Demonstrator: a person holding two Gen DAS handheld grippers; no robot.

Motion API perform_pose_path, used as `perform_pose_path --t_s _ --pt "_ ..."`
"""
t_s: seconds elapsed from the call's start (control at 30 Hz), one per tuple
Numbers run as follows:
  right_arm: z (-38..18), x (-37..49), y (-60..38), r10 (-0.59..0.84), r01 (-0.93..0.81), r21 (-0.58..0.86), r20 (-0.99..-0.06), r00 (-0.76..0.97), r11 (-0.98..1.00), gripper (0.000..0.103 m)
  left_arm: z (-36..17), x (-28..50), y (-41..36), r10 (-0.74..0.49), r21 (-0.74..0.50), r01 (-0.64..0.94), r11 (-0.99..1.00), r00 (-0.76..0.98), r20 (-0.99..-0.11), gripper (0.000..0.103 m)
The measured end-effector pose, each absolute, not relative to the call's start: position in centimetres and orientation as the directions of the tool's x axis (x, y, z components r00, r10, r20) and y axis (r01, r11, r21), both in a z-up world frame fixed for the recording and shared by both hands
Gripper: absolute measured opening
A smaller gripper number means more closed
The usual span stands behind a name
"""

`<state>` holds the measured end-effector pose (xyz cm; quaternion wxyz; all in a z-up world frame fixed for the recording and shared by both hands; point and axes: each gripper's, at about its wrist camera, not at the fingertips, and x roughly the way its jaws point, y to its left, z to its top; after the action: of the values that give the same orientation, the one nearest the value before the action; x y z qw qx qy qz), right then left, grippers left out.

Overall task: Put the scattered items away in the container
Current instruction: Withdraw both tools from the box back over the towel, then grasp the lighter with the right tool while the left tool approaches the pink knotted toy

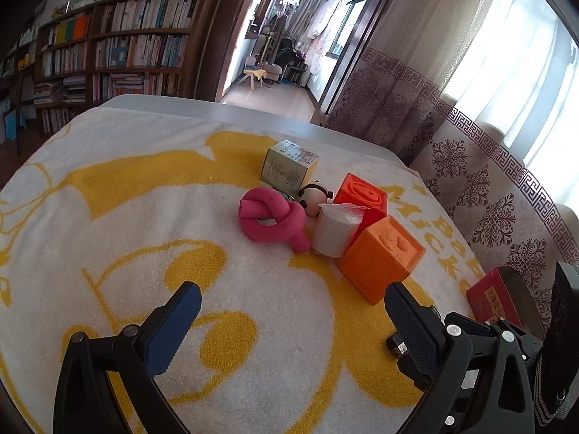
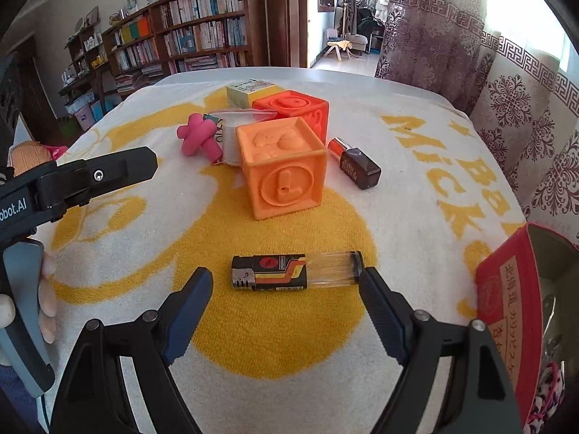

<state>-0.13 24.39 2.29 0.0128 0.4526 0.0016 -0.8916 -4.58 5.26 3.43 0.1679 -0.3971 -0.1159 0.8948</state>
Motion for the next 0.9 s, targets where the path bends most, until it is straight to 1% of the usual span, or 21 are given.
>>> perform_pose_path --t_s 0.13,0.27,0.4,0.63,0.8,0.9 --pt "1.7 -0.7 24.9 -0.021 0.022 0.010 -0.818 -0.575 -1.000 0.086 3.4 -4.6 5.4 0.394 -0.336 -0.216 -0.917 -0.624 -0.675 0.102" --pt "1.0 -1.1 25.0 -0.027 0.036 0.009 -0.830 -0.558 -0.999 0.088 3.3 -4.5 5.8 0.397 -0.323 -0.235 -0.917 -0.619 -0.678 0.102" --pt "1.2 -1.1 25.4 -0.055 0.039 0.040 -0.826 -0.561 -0.998 0.090 3.0 -4.6 6.0 0.397 -0.319 -0.239 -0.917 -0.620 -0.677 0.102" --pt "1.2 -1.0 25.9 -0.079 0.028 0.077 -0.815 -0.573 -0.997 0.087 2.0 -5.4 5.2 0.379 -0.338 -0.188 -0.922 -0.616 -0.691 0.102" --pt "1.3 -1.0 26.4 -0.086 0.008 0.100 -0.810 -0.580 -0.995 0.087 1.7 -6.1 5.7 0.341 -0.304 -0.168 -0.938 -0.605 -0.719 0.102" --pt "1.4 -0.8 26.8 -0.082 -0.012 0.111 -0.807 -0.585 -0.994 0.087 1.9 -6.4 6.5 0.324 -0.264 -0.189 -0.946 -0.593 -0.737 0.102"
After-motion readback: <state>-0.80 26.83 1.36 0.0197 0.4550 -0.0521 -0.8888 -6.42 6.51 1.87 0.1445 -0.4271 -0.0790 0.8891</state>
